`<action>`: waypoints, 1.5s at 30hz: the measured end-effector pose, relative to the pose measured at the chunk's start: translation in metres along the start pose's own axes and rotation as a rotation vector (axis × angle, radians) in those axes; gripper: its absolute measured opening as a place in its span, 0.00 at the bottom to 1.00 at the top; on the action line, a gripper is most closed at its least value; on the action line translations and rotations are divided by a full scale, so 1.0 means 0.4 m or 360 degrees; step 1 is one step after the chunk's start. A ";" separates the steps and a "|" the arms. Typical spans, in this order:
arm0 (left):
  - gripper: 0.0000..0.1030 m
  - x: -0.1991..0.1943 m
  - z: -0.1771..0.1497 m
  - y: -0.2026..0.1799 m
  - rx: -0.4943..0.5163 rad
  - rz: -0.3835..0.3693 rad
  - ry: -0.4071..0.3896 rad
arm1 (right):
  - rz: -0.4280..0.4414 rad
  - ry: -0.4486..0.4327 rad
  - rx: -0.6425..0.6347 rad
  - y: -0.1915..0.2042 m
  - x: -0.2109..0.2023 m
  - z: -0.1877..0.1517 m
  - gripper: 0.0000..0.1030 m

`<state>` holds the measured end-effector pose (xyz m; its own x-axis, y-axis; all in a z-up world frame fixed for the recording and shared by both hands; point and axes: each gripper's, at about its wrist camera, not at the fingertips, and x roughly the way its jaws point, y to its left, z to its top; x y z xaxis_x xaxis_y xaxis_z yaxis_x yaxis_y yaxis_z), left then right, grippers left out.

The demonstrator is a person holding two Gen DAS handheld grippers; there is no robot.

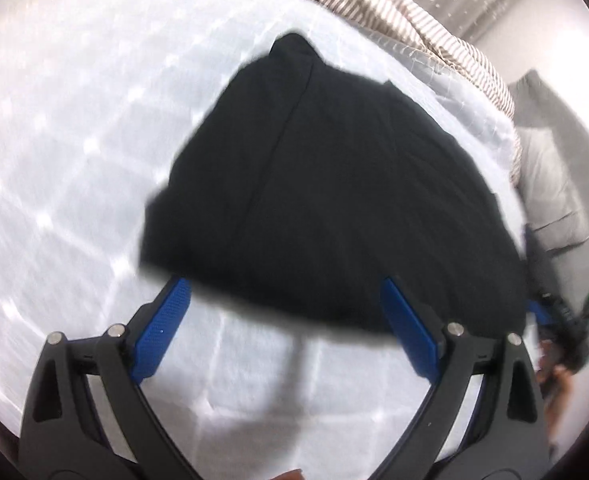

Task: Fold large clothes

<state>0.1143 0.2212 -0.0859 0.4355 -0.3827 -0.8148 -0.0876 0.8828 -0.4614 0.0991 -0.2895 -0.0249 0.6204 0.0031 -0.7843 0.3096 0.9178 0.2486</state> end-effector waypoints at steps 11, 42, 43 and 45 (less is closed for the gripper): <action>0.93 0.042 -0.042 0.021 -0.0276 -0.0369 -0.0054 | 0.0069 0.0057 -0.0118 0.087 0.039 -0.015 0.82; 0.28 0.161 0.018 0.056 -0.1037 -0.0488 -0.0351 | 0.0094 0.0085 -0.0119 0.117 0.064 -0.023 0.82; 0.24 0.154 0.019 0.056 -0.1033 -0.0503 -0.0348 | 0.0099 0.0083 -0.0120 0.120 0.062 -0.023 0.82; 0.21 0.124 0.026 0.040 -0.0976 -0.0527 -0.0371 | 0.0125 0.0072 -0.0128 0.129 0.055 -0.024 0.82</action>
<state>0.1438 0.2190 -0.1300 0.6992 -0.4749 -0.5344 -0.3743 0.3937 -0.8396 0.1220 -0.2384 -0.0349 0.6067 0.0927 -0.7895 0.2013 0.9429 0.2654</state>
